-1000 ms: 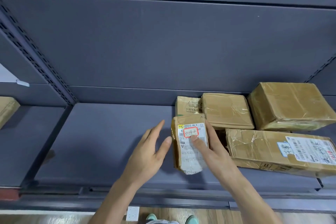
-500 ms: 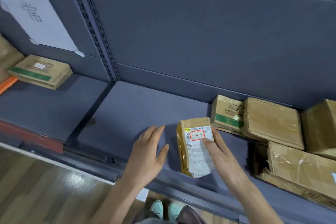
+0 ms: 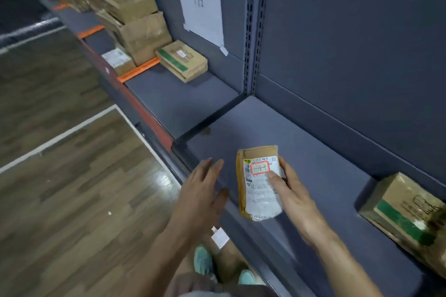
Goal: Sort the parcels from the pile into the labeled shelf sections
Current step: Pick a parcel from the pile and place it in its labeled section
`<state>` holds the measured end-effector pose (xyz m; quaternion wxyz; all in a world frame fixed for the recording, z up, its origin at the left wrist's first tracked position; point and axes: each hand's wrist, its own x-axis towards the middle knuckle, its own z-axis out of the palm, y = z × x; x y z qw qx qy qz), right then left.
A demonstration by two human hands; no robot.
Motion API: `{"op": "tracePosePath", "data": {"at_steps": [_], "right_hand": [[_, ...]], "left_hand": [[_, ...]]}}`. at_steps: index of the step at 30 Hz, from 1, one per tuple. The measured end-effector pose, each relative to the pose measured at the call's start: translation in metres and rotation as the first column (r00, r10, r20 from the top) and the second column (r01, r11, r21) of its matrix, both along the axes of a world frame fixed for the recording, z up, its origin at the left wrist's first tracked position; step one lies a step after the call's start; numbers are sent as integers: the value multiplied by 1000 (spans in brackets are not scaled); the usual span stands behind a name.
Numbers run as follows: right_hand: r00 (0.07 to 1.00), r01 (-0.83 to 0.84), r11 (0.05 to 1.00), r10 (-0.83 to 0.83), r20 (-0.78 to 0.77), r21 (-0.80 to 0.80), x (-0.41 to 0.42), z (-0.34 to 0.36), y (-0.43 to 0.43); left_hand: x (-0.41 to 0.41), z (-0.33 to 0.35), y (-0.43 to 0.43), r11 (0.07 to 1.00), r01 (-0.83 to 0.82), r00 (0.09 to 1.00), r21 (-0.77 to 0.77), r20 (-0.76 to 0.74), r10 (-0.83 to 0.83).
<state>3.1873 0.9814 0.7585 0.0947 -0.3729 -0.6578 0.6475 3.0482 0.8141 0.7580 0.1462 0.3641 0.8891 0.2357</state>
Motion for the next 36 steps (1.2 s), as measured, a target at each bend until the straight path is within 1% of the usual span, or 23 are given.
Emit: {"op": "tracePosePath", "data": {"at_steps": [2,5,11,17,22,25,29,36], "right_hand": [[997,-74,997,74,-15,19,-19,3,-6],[985,-171,984,172,-26,40,-49,9,-16],[964,-261,964,262,-35,44,-124,16,-49],[956,-288,958,288,-50,14,-209,11,-103],[955,-289,957,288,-71,-7,-275,10,-142],[944,-320,947,316,-96,-22,-311,11,-161],[925,-366,931,364,-111,2,-357,16,-178],[918,-385,923,383,-106,1,-456,10,-183]], "left_hand": [[-10,2,-16,997,-71,997,24,-16,72],[-27,3,-39,990,-136,990,46,-30,137],[-81,0,-86,969,-225,974,100,-12,228],[-161,-6,-149,958,-263,965,112,24,262],[-226,-3,-198,959,-268,963,96,3,269],[-262,0,-221,961,-264,964,85,-7,265],[-302,3,-234,952,-286,958,107,5,287],[-382,-2,-241,935,-337,941,113,52,333]]}}
